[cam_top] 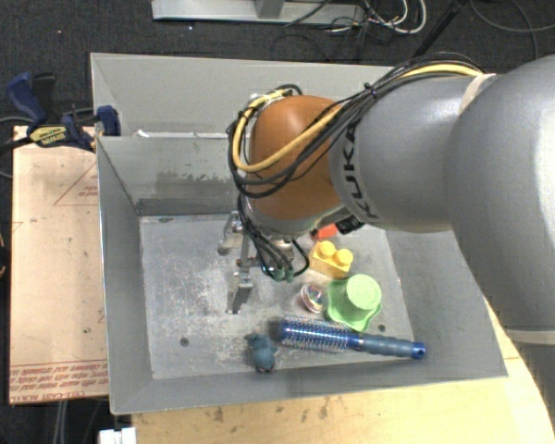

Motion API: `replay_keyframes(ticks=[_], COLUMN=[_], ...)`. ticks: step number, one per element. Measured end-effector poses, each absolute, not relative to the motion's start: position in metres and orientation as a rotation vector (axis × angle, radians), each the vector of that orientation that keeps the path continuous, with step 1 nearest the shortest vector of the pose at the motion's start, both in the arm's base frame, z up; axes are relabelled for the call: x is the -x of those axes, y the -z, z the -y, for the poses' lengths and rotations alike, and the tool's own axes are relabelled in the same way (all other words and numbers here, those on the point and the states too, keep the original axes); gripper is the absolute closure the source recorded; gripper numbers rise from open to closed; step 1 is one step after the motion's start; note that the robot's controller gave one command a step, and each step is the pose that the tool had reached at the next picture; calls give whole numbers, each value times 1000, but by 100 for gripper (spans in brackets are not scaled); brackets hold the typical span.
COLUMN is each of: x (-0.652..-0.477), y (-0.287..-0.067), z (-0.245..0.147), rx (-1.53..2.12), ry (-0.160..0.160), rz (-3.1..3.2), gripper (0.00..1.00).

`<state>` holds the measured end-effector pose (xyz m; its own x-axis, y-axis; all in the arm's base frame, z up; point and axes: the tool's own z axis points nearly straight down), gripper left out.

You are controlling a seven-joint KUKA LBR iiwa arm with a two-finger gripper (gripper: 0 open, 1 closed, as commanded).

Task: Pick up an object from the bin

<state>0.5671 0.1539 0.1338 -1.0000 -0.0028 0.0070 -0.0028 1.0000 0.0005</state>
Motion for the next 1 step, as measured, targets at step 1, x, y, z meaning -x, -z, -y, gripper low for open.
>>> replay_keyframes(ticks=[1], x=[-512], y=[-76], z=[-77], rx=[229], ry=[19], rz=[3150], gripper=[0])
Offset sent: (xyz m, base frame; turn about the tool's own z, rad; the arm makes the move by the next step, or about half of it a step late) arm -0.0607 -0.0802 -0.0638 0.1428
